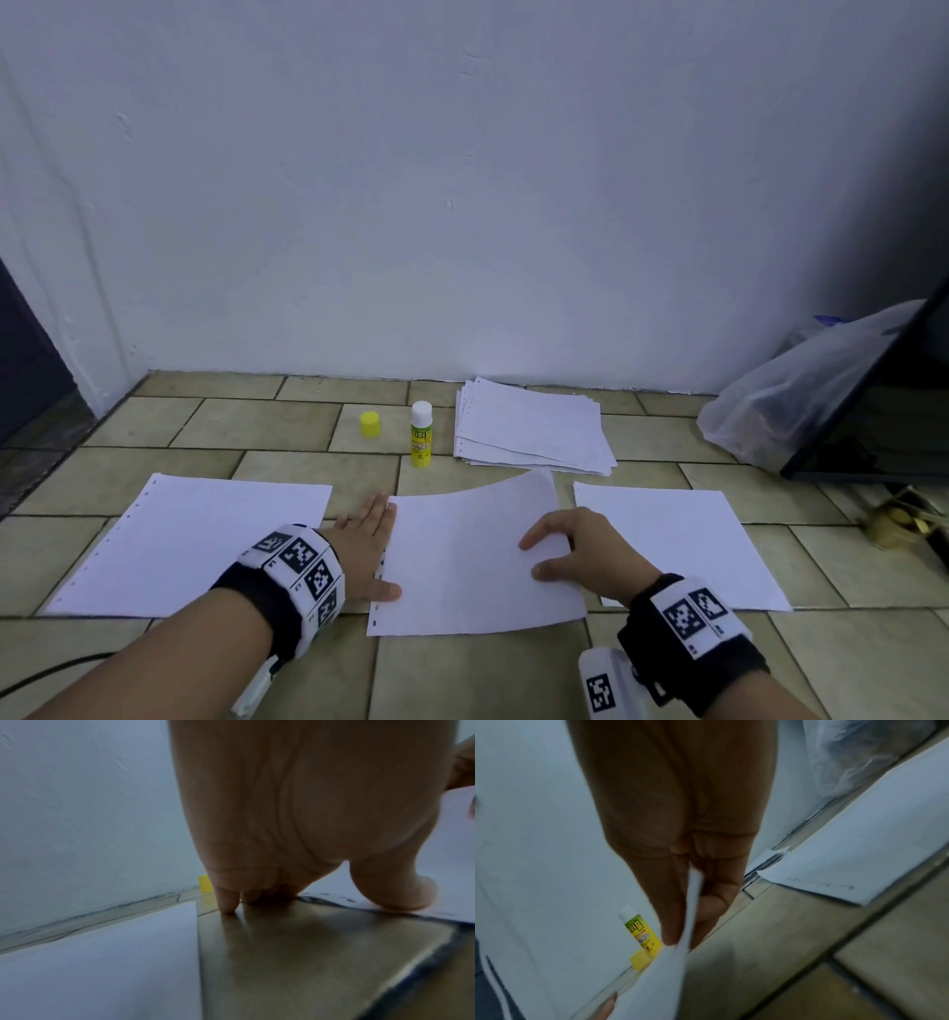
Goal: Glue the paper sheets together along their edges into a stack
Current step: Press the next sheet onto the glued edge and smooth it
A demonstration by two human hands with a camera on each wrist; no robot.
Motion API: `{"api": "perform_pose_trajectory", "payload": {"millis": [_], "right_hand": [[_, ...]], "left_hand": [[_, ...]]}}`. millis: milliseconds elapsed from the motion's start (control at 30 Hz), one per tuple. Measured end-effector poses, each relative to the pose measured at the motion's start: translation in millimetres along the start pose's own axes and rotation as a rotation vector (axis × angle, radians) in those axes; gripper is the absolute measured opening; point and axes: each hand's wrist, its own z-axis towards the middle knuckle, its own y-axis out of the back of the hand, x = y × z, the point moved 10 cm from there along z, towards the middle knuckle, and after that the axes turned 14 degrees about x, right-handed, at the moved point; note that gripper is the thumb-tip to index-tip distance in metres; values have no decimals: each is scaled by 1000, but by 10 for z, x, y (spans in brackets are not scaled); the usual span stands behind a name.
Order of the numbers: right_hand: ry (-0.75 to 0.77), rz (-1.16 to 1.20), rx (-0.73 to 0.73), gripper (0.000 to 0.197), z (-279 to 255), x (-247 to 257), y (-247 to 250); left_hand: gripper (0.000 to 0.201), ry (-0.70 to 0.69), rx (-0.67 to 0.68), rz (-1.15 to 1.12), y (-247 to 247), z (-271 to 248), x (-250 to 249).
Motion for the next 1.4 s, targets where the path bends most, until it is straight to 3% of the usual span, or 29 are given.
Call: {"api": "perform_pose_trajectory", "payload": {"millis": [200, 333, 567, 733, 900, 1033, 1200, 1400], "right_hand": [[-44, 29, -57, 27, -102, -82, 184], [28, 99, -76, 24, -251, -60, 394], [164, 311, -398, 32, -503, -87, 1143], [127, 329, -577, 30, -200, -85, 1514], [9, 253, -535, 31, 436, -307, 1615], [-159, 139, -411, 20, 773, -557, 1544], [-321, -102, -327, 32, 959, -655, 1441], [-586, -387, -112, 47, 1036, -746, 1255]], "left_hand": [[101, 20, -2, 20, 24, -16, -19], [101, 44, -8, 30, 38, -14, -19], [103, 91, 2, 66, 62, 18, -4], [107, 159, 13, 118, 67, 93, 27], [104, 194, -8, 163, 105, 65, -28], [106, 177, -28, 102, 55, 133, 19], [105, 129, -31, 87, 57, 94, 5], [106, 115, -20, 64, 46, 95, 8]]}}
